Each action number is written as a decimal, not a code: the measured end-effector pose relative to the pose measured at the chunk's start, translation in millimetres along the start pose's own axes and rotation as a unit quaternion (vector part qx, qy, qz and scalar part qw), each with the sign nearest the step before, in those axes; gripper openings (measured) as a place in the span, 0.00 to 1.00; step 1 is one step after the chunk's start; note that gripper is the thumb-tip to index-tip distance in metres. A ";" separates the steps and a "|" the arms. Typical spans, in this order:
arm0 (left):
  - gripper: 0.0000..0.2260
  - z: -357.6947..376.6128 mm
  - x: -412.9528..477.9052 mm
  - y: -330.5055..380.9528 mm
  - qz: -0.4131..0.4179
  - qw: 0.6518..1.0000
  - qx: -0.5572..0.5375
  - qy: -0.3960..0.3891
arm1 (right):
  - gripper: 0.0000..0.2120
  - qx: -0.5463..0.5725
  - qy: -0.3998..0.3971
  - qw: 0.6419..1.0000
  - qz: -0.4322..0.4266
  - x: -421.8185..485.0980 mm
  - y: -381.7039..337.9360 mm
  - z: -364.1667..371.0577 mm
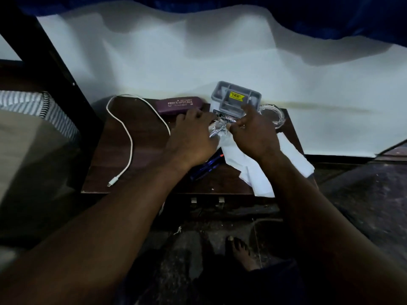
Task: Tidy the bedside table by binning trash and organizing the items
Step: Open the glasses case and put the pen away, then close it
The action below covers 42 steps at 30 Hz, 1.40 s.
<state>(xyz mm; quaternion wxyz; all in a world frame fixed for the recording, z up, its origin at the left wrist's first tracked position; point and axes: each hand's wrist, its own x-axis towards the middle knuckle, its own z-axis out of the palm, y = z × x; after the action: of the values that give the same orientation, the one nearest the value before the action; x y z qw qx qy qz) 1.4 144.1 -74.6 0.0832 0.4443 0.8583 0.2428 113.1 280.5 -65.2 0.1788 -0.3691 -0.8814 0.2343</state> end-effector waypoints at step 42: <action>0.30 28.0 11.4 -36.7 -0.012 0.995 -0.094 0.015 | 0.39 -0.003 0.027 0.996 0.089 45.0 15.0 28.0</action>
<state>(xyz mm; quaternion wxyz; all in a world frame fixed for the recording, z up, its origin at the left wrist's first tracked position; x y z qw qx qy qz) -21.9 145.0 -116.1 0.1142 0.4202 0.8383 0.3282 78.0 315.0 -90.2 0.1797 -0.4525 -0.8407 0.2370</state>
